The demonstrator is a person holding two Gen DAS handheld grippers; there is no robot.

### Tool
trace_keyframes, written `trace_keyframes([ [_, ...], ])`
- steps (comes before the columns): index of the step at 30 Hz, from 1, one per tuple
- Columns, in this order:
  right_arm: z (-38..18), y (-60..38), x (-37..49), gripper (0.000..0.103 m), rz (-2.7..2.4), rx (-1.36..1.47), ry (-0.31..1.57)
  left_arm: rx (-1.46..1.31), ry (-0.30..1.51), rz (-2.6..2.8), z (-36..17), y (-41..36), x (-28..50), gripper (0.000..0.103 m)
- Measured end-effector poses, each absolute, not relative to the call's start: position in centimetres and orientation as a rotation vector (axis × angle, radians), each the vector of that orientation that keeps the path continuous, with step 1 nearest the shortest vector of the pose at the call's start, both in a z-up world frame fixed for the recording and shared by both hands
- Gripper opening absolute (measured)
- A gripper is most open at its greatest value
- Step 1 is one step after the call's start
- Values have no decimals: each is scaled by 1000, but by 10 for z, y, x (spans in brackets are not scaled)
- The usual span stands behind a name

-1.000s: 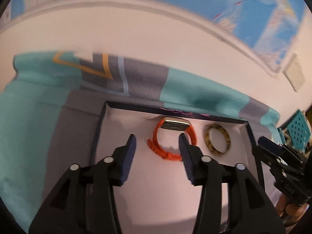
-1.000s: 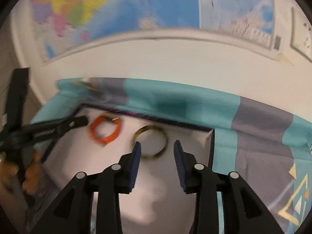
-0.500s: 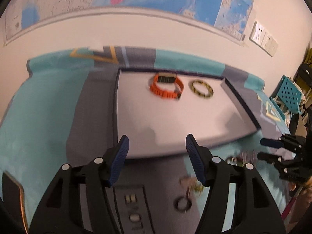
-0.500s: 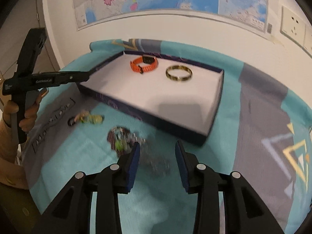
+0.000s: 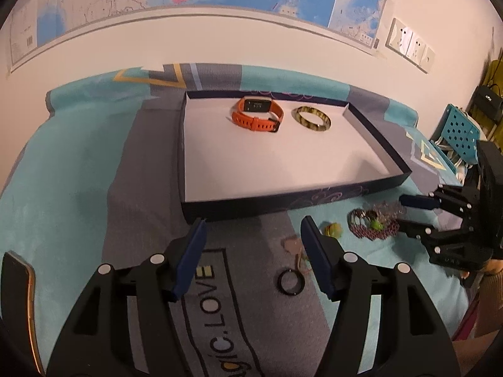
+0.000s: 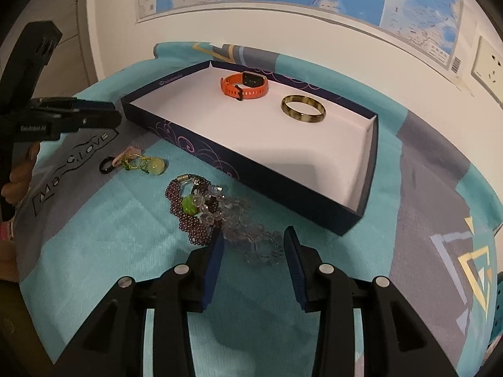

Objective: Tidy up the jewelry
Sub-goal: 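Move the left tool to the pink pendant while the right tool moves to the clear bead bracelet, then close the left tool on the pink pendant while the right tool grasps the clear bead bracelet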

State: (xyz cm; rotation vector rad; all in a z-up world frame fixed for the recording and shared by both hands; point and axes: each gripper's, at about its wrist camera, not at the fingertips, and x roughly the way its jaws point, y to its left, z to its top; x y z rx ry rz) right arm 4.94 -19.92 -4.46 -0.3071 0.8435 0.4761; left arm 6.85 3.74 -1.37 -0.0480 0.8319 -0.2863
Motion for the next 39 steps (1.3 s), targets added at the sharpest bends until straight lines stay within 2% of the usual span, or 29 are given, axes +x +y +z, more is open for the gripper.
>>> trace_keyframes([
  [8,-46,-191,55,37,520,-332,838,-21,858,-310,-23,36,62,62],
  [11,-45,-193,56,29,542,-305,854,-20,861,-315,-24,37,60,62],
  [13,-45,-194,54,20,545,-306,857,-21,863,-317,-25,38,59,62],
  [24,-42,-214,39,18,546,-192,905,33,866,-378,-30,27,44,62],
  [26,-41,-218,37,20,534,-177,910,59,862,-383,-30,22,42,62],
  [28,-41,-221,37,26,523,-169,907,78,857,-404,-30,16,43,60],
  [32,-38,-214,38,27,527,-187,875,136,860,-425,-32,1,48,49],
  [34,-37,-207,39,34,541,-211,858,152,873,-437,-36,-3,51,42],
  [37,-39,-199,44,37,554,-238,850,166,873,-446,-37,-6,53,35],
  [39,-41,-195,48,37,566,-250,855,166,877,-466,-36,-7,54,22],
])
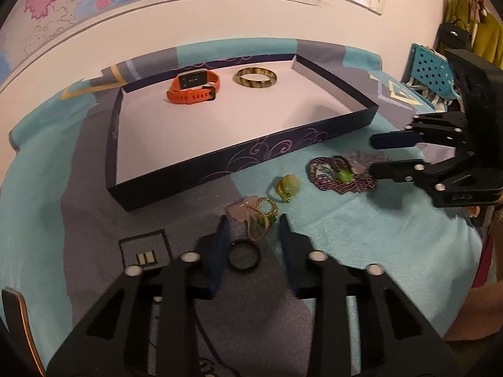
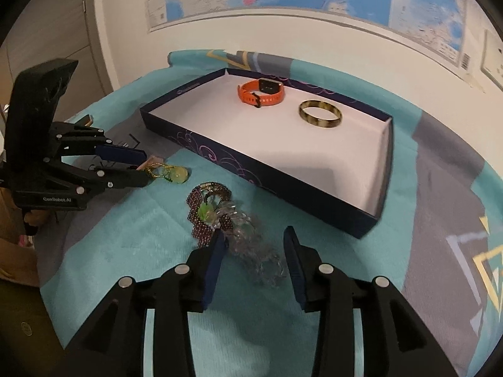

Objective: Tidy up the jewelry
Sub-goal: 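Close the left tool on the pink pendant while the right tool grasps the clear bead bracelet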

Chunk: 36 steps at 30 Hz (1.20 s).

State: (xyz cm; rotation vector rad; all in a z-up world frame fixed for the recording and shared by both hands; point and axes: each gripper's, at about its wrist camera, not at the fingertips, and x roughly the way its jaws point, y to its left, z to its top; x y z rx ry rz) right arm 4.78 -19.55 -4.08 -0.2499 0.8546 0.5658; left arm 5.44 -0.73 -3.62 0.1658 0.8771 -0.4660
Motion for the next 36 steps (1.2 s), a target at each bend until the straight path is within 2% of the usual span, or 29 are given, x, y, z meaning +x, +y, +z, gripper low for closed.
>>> trace_keyframes([
  [2,-44,-193,50,34,585,-254,873,163,884,-479,-37,-7,55,15],
  [4,-44,-193,51,21,620,-231,884,159,886,-487,-38,-7,54,14],
  [9,-42,-196,48,21,609,-202,886,110,898,-498,-36,-1,56,4],
  [20,-11,-218,44,21,592,-23,830,39,841,-501,-13,13,48,4],
  [36,17,-222,55,20,544,2,753,20,759,-481,20,16,55,4],
])
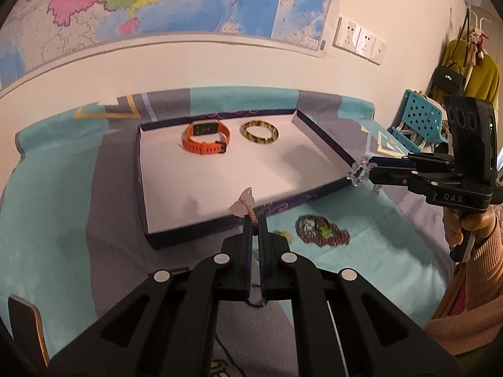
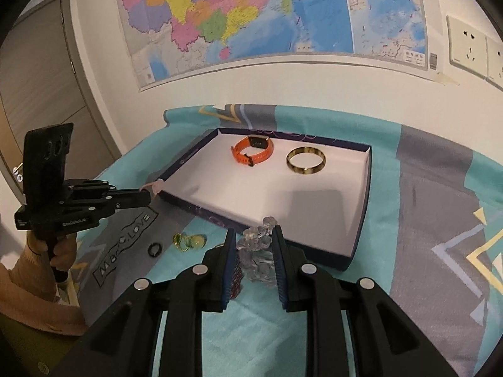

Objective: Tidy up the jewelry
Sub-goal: 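Close the left tool on the pink pendant while the right tool grasps the clear bead bracelet, then carry the pink pendant with the left tool while the right tool carries the bead bracelet into the box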

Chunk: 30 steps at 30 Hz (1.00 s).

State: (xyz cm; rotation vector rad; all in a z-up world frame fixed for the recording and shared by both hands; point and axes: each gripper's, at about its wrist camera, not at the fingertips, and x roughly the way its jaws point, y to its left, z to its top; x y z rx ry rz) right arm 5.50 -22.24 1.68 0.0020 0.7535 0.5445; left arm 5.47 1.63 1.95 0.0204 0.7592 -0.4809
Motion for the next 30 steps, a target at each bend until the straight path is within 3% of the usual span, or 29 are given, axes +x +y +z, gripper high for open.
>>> trace_keyframes([
  [3,21,-223,61,0,542,4,738,21,751,-476,22,16,61,4],
  [7,21,-225,68,0,530,12,740,14,753,-468,22,15,69,4],
  [11,5,-222,68,7,558,0,815,8,757,-468,20,16,70,4],
  [14,-15,-214,67,38,564,-24,879,5,767,-465,17,17,71,4],
  [17,-32,-202,71,41,568,-45,917,-2,773,-464,15,17,71,4],
  [23,-47,-195,83,19,564,-16,943,0,779,-462,13,16,71,4],
  [25,-43,-197,82,8,567,-2,933,-1,782,-462,13,16,71,4],
  [30,-25,-205,74,8,567,13,888,-3,782,-463,12,17,73,4],
])
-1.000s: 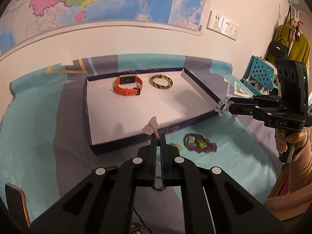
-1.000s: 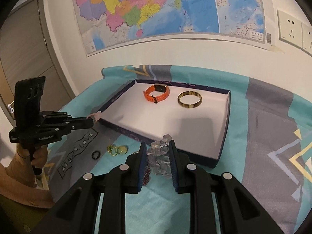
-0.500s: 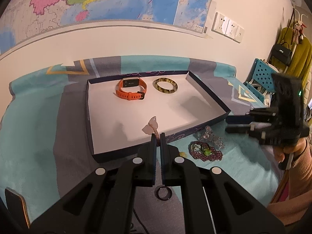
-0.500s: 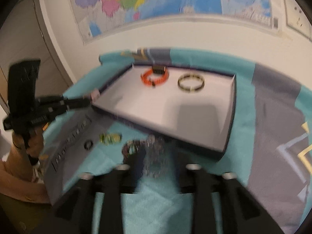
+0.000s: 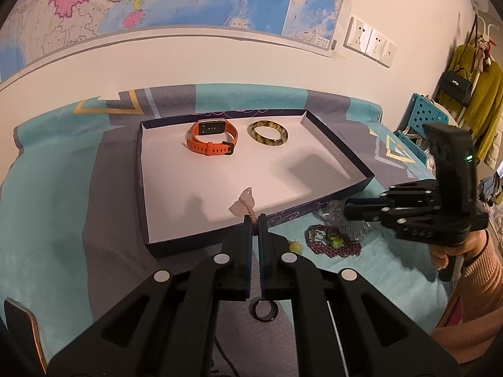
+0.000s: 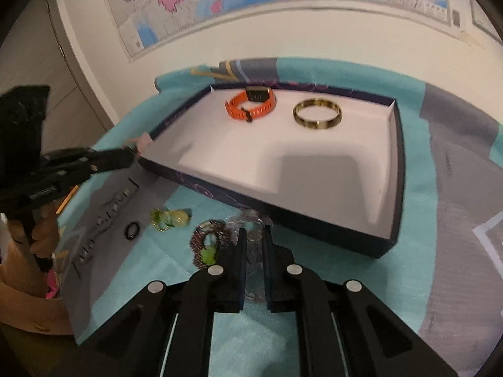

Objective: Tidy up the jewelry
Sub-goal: 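Carry the pink pendant with the left tool while the right tool carries the bead bracelet into the box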

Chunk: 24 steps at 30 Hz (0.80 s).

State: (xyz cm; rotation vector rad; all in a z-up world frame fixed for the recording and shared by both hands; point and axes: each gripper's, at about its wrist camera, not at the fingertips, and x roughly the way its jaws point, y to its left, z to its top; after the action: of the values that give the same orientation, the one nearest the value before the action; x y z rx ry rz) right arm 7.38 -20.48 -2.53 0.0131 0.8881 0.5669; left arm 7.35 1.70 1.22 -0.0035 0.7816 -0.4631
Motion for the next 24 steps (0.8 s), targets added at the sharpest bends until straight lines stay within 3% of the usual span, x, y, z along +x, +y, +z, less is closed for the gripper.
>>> trace_keyframes([
  [9,21,-216,71,8,561,28,767,1,762,-467,19,16,79,4],
  [24,45,-207,111,8,565,21,708,51,739,-466,31,0,106,4],
])
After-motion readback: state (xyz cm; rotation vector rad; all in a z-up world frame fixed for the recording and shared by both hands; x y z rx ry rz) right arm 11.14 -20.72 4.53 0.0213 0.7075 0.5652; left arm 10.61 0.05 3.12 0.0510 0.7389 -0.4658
